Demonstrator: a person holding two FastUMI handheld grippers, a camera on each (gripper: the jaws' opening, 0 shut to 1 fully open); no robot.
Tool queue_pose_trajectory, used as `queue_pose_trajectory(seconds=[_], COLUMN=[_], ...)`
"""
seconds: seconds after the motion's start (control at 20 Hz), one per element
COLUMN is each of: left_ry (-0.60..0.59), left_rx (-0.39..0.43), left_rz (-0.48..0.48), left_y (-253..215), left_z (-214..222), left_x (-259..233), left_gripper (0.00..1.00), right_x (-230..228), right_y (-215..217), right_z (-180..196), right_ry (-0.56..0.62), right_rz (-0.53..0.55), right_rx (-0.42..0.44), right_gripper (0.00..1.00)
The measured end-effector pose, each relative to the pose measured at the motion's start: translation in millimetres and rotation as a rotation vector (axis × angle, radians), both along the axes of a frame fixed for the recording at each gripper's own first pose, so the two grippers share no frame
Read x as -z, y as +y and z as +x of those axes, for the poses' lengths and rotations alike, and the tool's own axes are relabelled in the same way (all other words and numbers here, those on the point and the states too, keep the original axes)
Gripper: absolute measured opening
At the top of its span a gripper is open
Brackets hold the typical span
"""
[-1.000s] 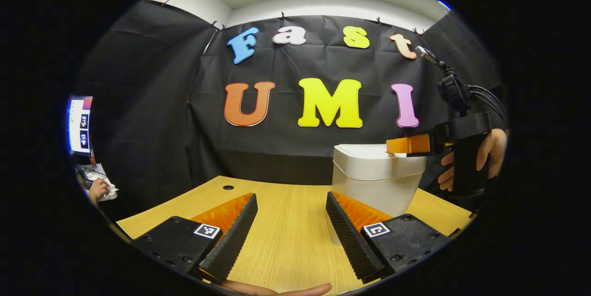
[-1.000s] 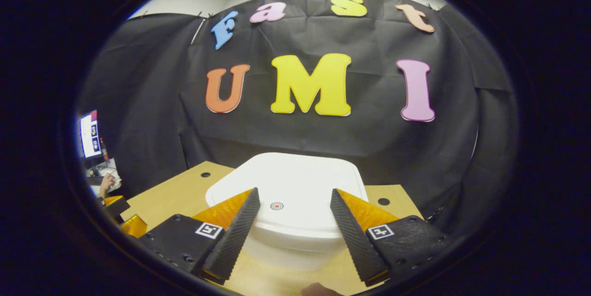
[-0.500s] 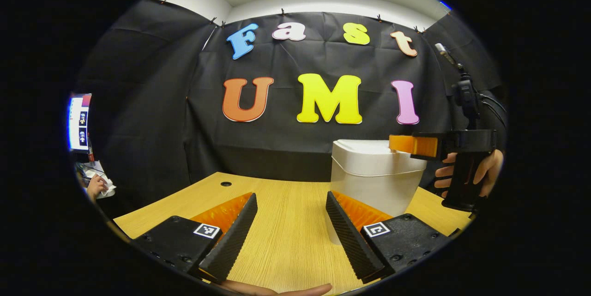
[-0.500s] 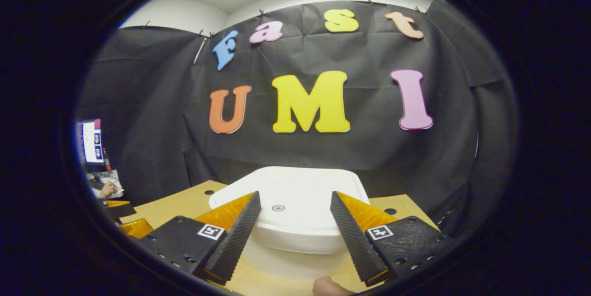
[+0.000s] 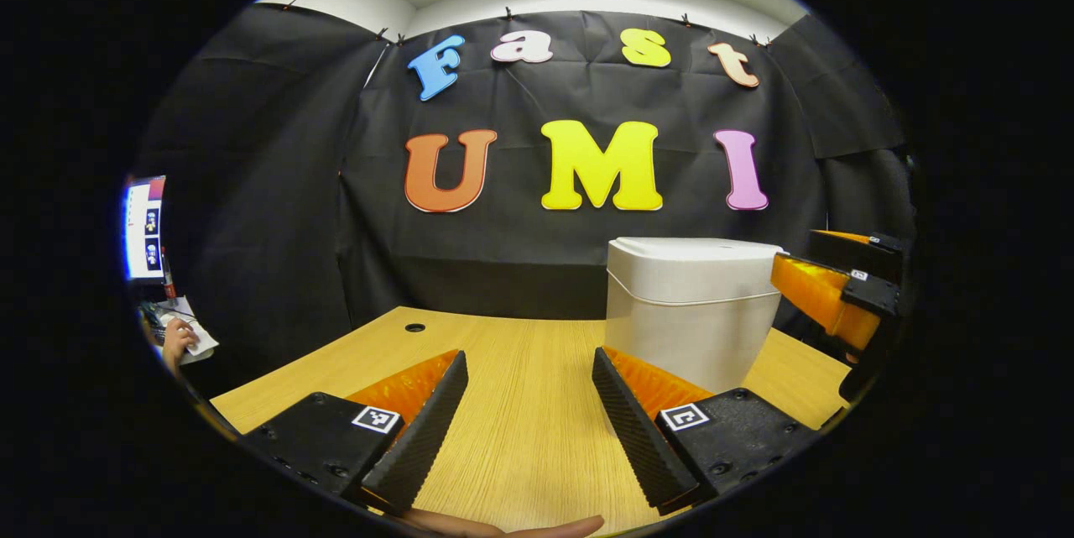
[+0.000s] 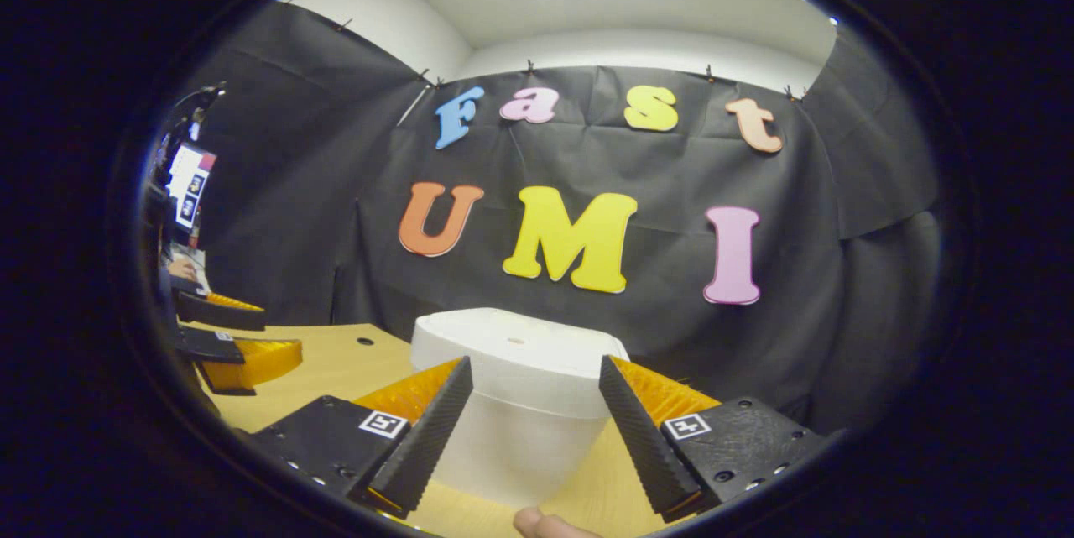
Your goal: Press the lid of the desktop garbage bin to open it, pick up the crumpled paper on the desktop and throw it into the bin, then pick up the pop can on the desktop and drop it into the bin, and finally close the garbage bin lid.
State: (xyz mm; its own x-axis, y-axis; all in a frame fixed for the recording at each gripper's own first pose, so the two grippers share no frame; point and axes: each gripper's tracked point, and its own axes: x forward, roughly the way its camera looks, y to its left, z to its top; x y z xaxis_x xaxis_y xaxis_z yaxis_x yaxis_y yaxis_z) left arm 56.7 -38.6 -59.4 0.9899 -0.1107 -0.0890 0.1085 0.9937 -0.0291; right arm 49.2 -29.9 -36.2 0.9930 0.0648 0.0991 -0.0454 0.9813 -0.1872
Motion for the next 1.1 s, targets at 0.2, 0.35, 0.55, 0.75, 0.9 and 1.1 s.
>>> queue_pose_trajectory(seconds=[0.2, 0.35, 0.55, 0.75, 0.9, 1.1], left_ry=[0.009, -0.008, -0.022, -0.015, -0.011, -0.023], left_rx=[0.01, 0.025, 0.021, 0.038, 0.049, 0.062], left_rz=[-0.003, -0.008, 0.018, 0.013, 0.02, 0.026], left_y=[-8.9, -15.9, -20.4, -32.6, -39.2, -44.4], left_z=[-0.9, -1.7, -2.5, -2.4, -4.2, -7.6], left_x=[4.1, 0.0, -1.4, 3.5, 3.7, 1.9], left_gripper=[0.96, 0.96, 0.96, 0.96, 0.96, 0.96], right_x=[17.9, 25.4, 28.2, 48.2, 58.3, 63.2], right_y=[10.3, 18.2, 8.8, -10.7, -29.4, -51.7], right_z=[-44.8, -62.2, -72.9, -72.3, -69.6, -71.4], right_ry=[0.048, 0.103, 0.072, 0.127, 0.162, 0.171], right_rz=[0.085, 0.164, 0.182, 0.175, 0.171, 0.225], right_rx=[-0.005, -0.036, -0.019, 0.019, 0.067, 0.107], right_gripper=[0.98, 0.97, 0.95, 0.95, 0.95, 0.95])
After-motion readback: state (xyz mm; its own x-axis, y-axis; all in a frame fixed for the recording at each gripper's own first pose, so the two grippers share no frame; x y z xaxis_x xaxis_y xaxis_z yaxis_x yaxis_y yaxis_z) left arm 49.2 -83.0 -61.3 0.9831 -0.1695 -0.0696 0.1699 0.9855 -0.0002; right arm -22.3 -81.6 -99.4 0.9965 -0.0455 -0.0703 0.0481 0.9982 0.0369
